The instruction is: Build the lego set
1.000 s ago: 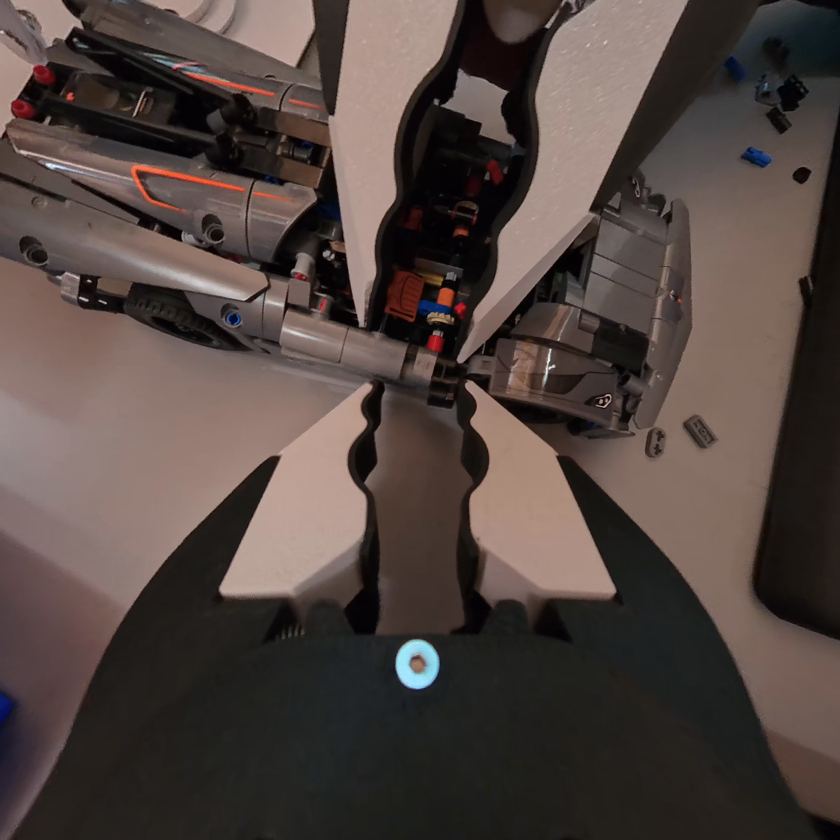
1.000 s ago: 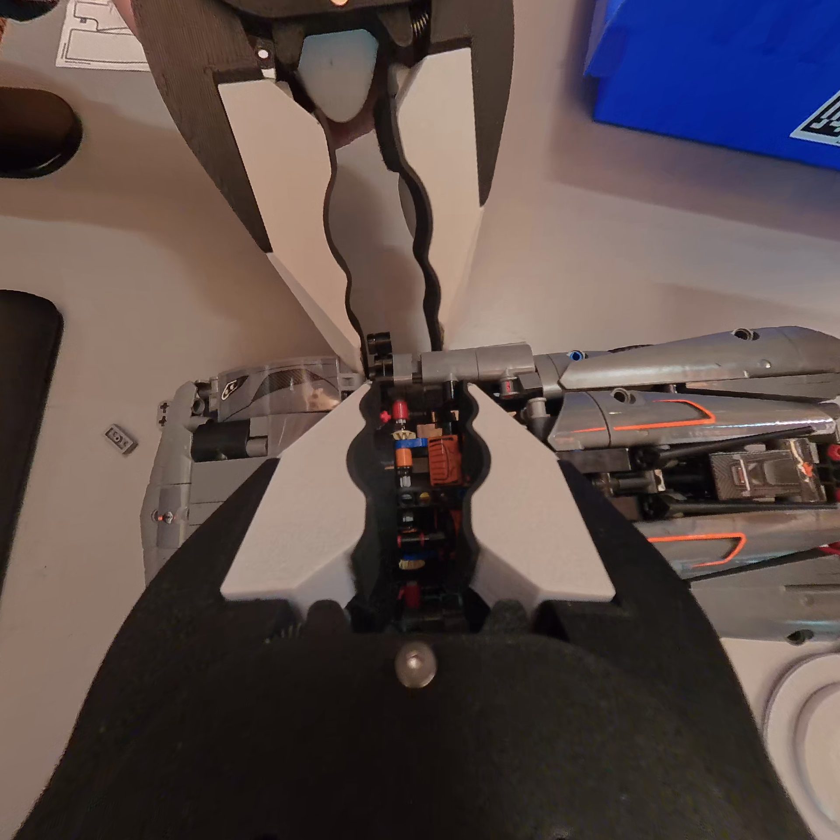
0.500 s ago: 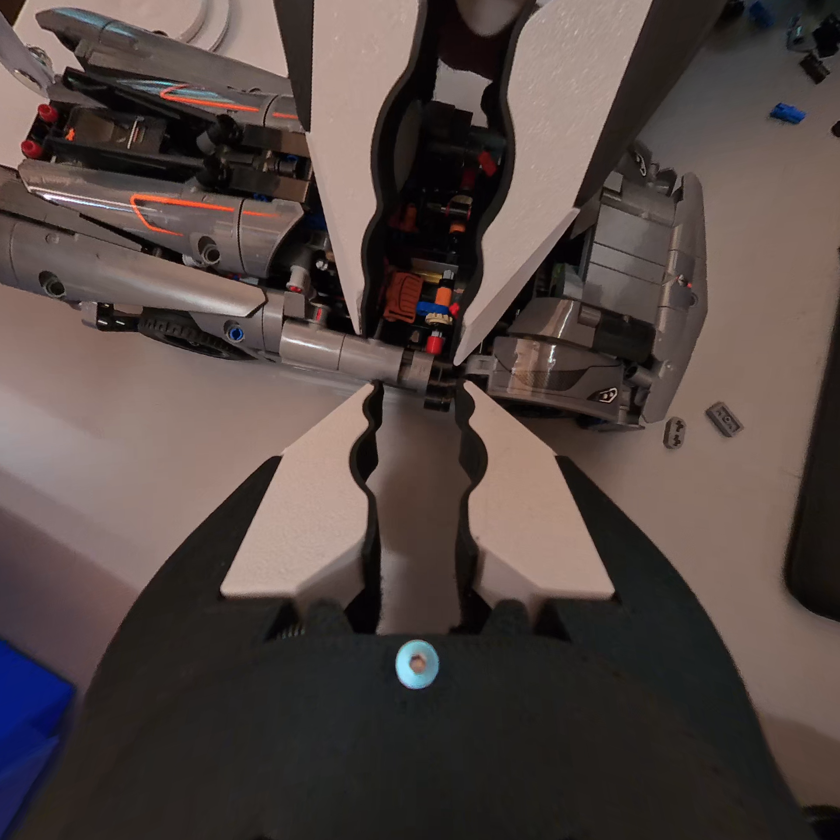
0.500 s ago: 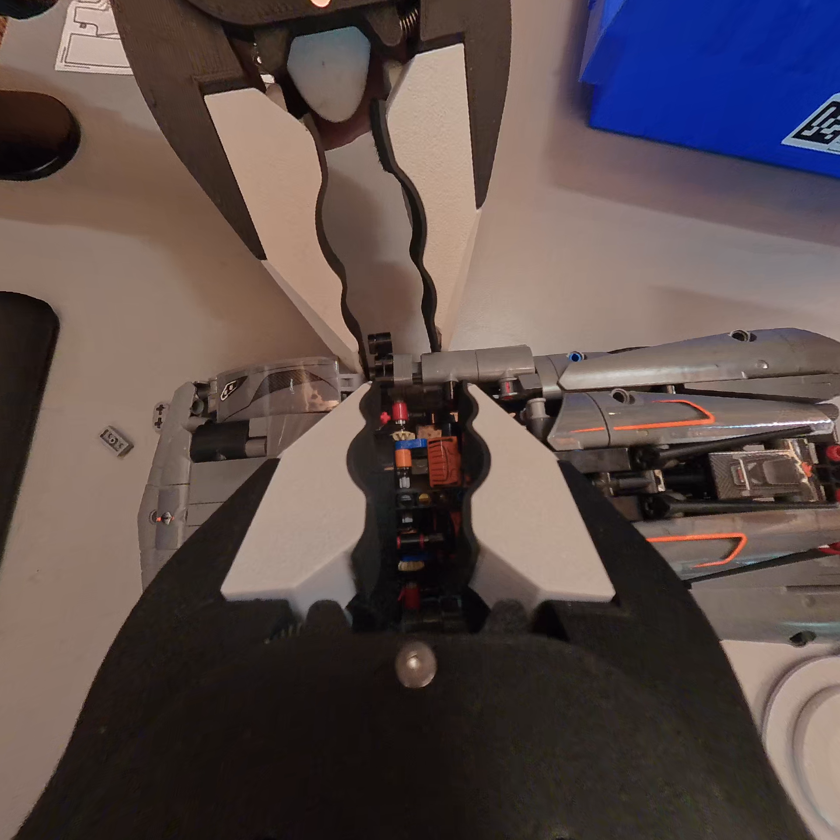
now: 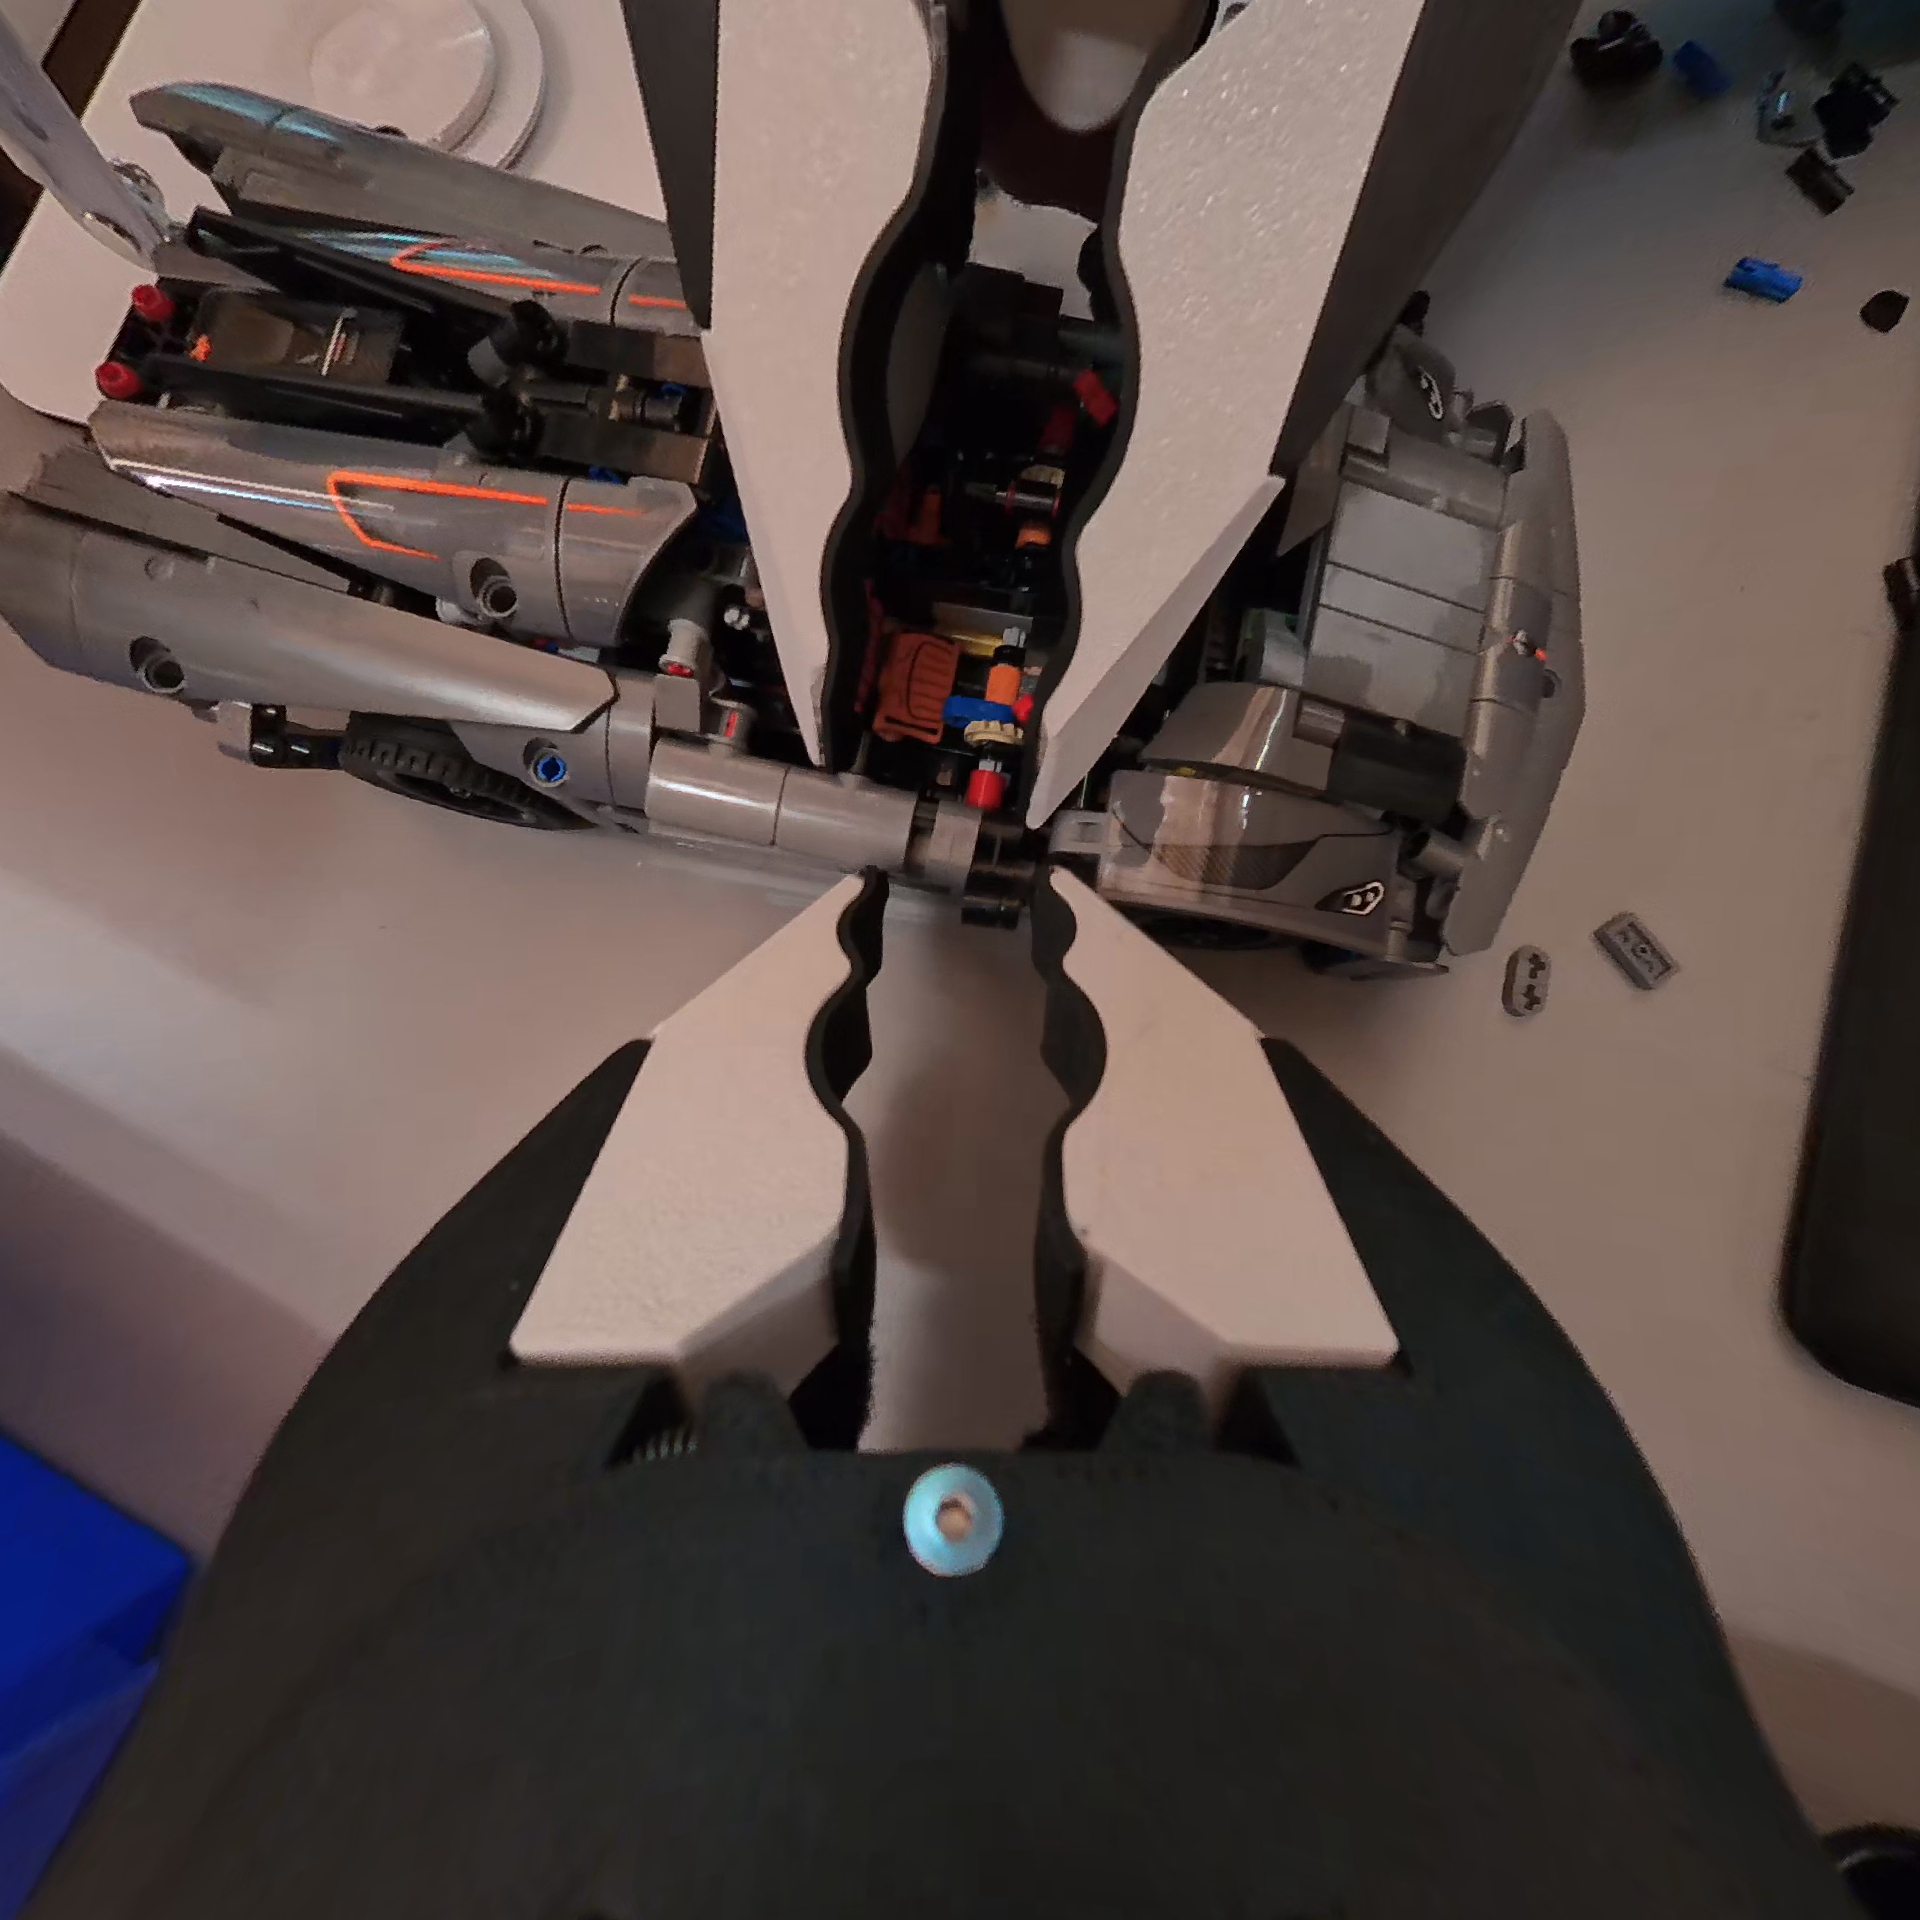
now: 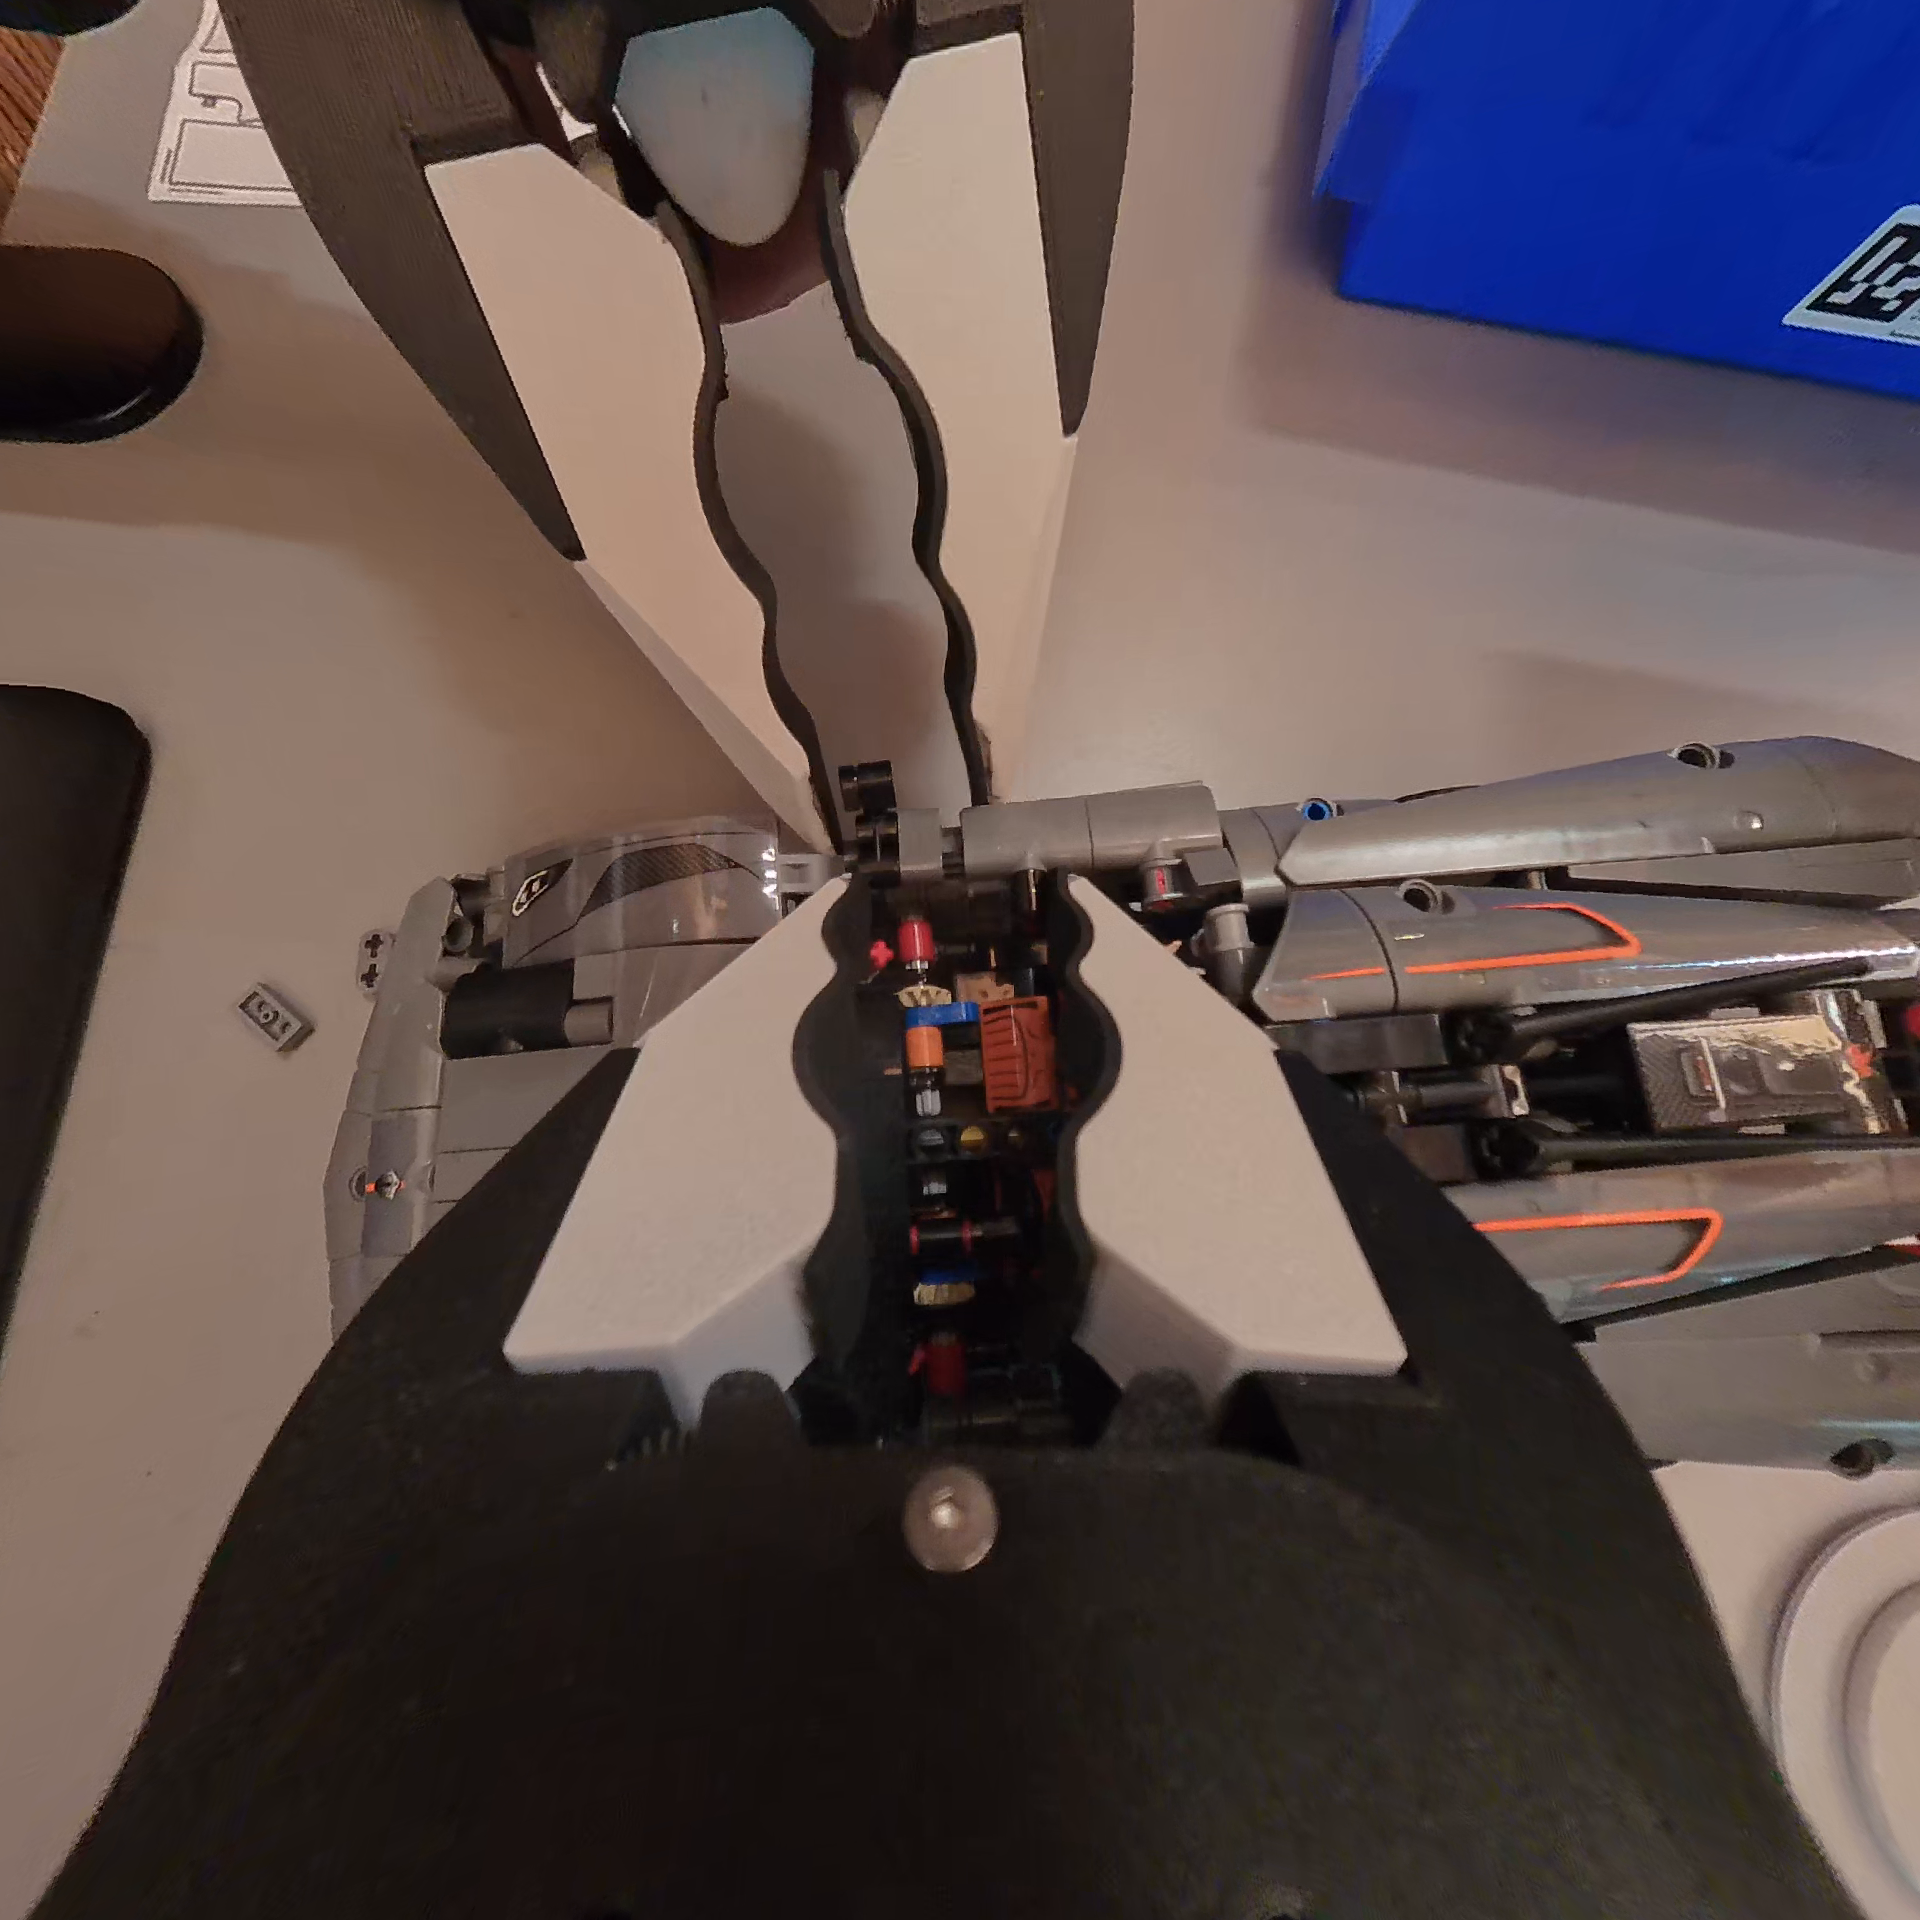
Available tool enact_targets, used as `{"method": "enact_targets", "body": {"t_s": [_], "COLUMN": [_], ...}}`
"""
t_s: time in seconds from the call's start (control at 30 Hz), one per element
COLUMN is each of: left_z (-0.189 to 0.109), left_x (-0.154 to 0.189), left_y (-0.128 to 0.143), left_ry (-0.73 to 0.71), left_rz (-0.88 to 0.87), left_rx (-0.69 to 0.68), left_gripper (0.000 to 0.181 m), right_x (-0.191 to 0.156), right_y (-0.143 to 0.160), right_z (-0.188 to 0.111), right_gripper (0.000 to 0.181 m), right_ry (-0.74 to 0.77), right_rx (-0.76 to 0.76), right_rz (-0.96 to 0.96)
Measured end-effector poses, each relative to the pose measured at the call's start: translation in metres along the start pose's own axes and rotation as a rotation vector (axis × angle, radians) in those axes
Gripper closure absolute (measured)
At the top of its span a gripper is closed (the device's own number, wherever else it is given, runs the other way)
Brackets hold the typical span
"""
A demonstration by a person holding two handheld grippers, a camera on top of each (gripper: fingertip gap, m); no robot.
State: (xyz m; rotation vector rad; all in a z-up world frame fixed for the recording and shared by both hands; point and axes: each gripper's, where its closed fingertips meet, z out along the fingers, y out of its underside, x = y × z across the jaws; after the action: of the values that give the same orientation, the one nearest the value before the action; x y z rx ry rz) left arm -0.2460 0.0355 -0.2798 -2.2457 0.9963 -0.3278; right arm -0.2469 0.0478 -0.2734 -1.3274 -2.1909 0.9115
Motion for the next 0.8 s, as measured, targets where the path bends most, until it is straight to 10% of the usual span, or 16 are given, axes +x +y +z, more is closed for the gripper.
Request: {"method": "enact_targets", "body": {"t_s": [0.8], "left_z": [0.0006], "left_x": [-0.0020], "left_y": [-0.0011], "left_ry": [0.011], "left_rz": [-0.031], "left_rx": [0.044], "left_gripper": [0.159], "right_x": [0.0012], "right_y": [-0.0001], "right_z": [0.0004], "right_gripper": [0.150], "right_ry": [0.001], "right_rx": [0.005], "right_rz": [-0.003]}}
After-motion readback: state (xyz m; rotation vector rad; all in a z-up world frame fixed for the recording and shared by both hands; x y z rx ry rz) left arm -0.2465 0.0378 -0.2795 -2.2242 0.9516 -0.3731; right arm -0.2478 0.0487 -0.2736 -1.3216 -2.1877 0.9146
